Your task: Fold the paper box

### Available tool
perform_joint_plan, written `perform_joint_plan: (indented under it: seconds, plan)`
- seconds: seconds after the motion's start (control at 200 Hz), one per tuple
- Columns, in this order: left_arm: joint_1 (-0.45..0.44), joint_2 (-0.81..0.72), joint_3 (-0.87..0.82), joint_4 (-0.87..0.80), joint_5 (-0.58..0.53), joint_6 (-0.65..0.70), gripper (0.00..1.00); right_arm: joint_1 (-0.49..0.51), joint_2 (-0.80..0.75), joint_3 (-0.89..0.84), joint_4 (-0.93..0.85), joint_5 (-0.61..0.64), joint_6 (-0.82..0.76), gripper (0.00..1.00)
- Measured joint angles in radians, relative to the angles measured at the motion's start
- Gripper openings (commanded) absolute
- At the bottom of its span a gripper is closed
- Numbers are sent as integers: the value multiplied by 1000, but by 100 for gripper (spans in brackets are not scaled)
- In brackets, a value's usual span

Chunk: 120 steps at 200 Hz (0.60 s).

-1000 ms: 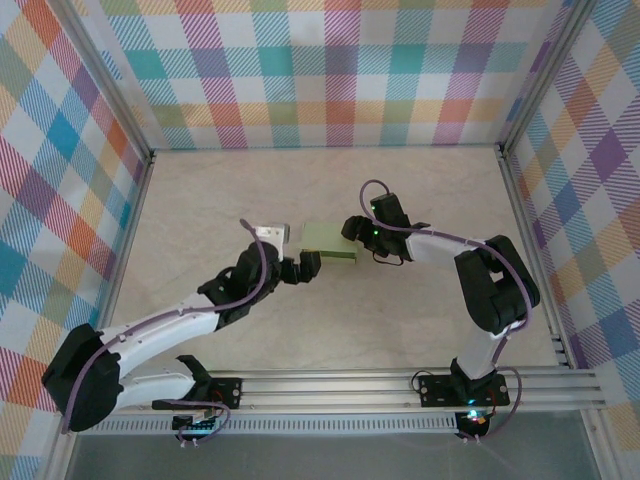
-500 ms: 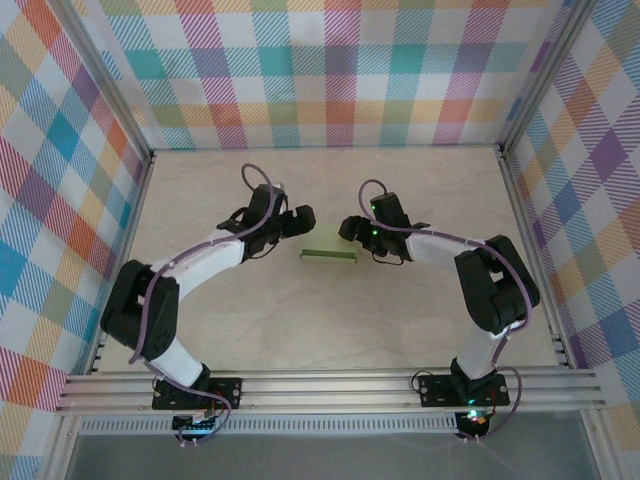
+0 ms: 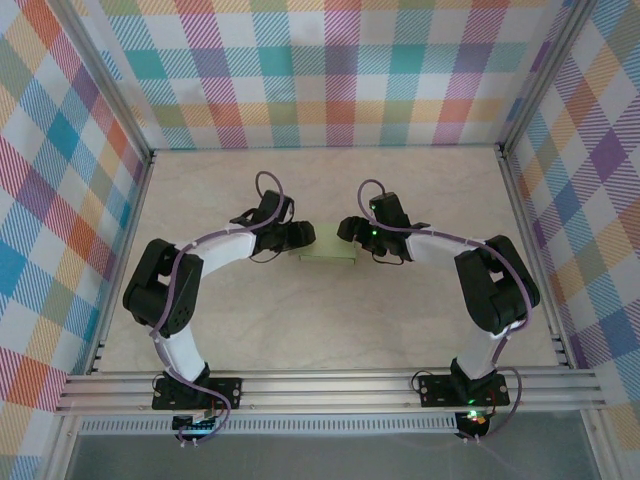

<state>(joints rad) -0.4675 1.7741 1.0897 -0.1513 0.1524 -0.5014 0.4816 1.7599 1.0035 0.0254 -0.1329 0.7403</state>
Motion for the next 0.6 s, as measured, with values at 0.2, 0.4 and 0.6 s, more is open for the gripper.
perform_joint_plan:
  seconds: [0.2,0.4,0.6]
  plan:
    - [0,21,-40,26,14,-6,49,0,-2,0,-1,0,-21,78]
    - [0,23,-40,51,30,-8,39,0,-15,-19,0,-16,-23,75]
    - [0,23,-40,53,31,-7,36,0,-11,-60,8,-35,-24,59]
